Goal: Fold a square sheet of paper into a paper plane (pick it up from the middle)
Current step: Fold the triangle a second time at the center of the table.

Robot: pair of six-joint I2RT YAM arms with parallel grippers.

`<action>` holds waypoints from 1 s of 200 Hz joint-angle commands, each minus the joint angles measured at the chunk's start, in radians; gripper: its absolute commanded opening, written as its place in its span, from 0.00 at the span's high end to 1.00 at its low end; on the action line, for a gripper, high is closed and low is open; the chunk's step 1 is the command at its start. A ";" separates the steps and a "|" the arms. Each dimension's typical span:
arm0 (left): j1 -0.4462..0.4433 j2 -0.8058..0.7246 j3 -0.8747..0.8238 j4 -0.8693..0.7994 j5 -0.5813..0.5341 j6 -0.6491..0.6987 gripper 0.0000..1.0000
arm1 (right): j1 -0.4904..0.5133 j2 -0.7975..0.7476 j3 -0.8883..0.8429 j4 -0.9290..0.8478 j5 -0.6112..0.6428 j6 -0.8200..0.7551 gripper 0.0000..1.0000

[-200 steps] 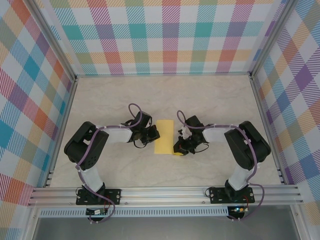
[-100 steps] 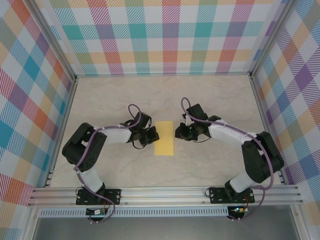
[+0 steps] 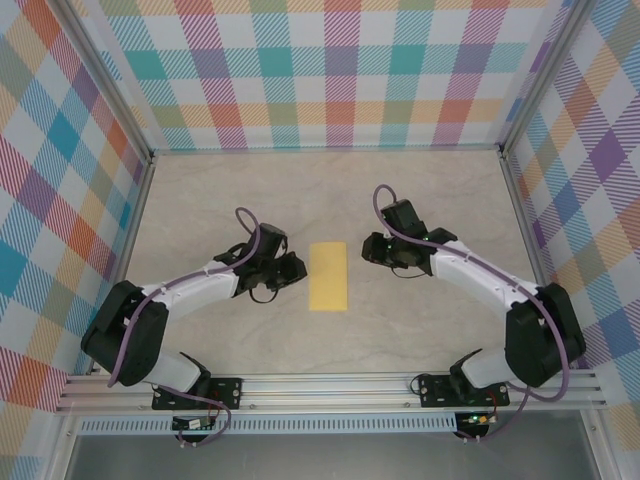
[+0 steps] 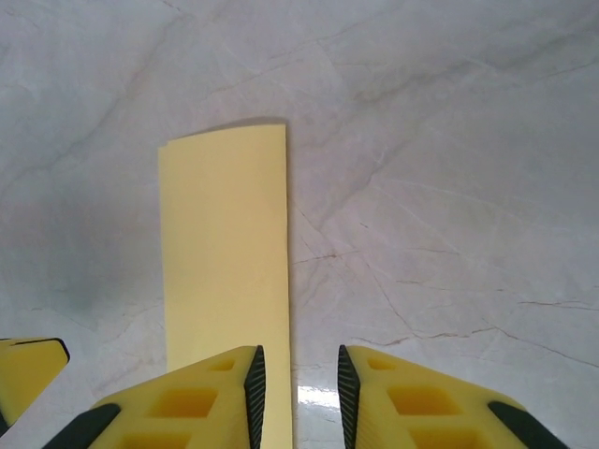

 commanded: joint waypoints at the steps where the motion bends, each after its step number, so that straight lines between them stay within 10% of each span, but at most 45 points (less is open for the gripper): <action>1: 0.038 -0.025 -0.039 0.014 0.012 -0.018 0.84 | -0.009 0.069 0.026 -0.025 -0.118 0.002 0.69; 93: 0.171 0.009 -0.115 0.129 0.183 -0.105 0.68 | -0.007 0.250 0.054 0.091 -0.428 0.046 0.67; 200: 0.167 0.075 -0.053 0.151 0.244 -0.106 0.57 | 0.026 0.365 0.144 -0.032 -0.353 0.045 0.73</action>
